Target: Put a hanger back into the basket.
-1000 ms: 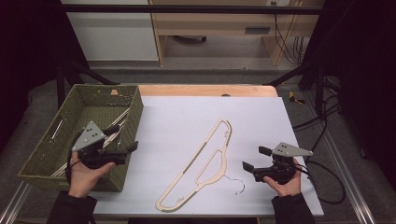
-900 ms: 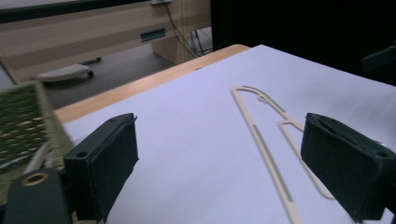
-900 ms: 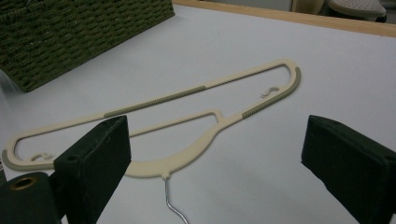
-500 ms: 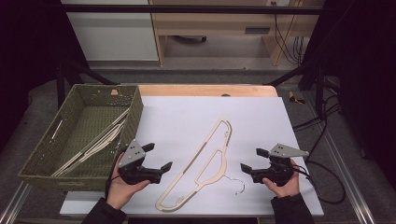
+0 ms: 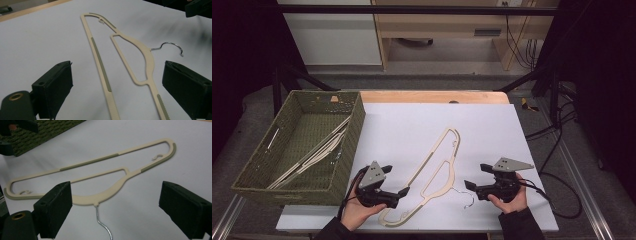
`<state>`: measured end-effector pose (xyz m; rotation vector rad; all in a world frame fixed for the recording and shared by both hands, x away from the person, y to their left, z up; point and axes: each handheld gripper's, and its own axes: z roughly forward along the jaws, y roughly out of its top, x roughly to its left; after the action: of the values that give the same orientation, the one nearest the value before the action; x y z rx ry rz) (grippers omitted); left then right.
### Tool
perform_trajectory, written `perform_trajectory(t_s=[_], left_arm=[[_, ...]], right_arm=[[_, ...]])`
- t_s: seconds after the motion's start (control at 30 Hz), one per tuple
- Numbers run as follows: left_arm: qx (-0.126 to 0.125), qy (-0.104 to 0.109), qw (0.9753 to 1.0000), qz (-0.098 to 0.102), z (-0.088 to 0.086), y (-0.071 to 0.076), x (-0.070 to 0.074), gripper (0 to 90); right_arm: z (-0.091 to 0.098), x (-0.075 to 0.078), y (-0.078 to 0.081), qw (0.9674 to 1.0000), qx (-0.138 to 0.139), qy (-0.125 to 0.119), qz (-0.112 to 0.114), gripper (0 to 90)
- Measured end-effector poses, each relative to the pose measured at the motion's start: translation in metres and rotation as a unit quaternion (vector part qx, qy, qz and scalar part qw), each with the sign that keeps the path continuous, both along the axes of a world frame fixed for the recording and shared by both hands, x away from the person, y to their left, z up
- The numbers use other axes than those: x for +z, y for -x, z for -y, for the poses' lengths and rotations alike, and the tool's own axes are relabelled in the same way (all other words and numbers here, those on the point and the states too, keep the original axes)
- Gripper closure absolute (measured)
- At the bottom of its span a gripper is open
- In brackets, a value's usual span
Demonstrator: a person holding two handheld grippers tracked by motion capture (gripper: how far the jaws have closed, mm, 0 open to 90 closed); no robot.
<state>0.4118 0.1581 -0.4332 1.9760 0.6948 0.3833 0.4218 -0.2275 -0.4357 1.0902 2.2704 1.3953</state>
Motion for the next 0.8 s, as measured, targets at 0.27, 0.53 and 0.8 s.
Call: perform_trajectory(t_s=[0.27,0.53,0.8], left_arm=[[-0.021,-0.015,0.9995,-0.017,0.014,0.005,-0.012,9.1],[-0.028,-0.012,0.9994,-0.02,0.017,0.007,-0.013,9.3],[-0.039,-0.018,0.9987,-0.026,0.024,0.009,-0.016,9.3]], right_arm=[[-0.013,-0.012,0.0,0.9991,0.021,0.029,-0.025,14.6],[-0.022,-0.02,0.0,0.9975,0.037,0.043,-0.041,19.4],[-0.029,-0.028,0.0,0.9941,0.059,0.071,-0.058,39.0]])
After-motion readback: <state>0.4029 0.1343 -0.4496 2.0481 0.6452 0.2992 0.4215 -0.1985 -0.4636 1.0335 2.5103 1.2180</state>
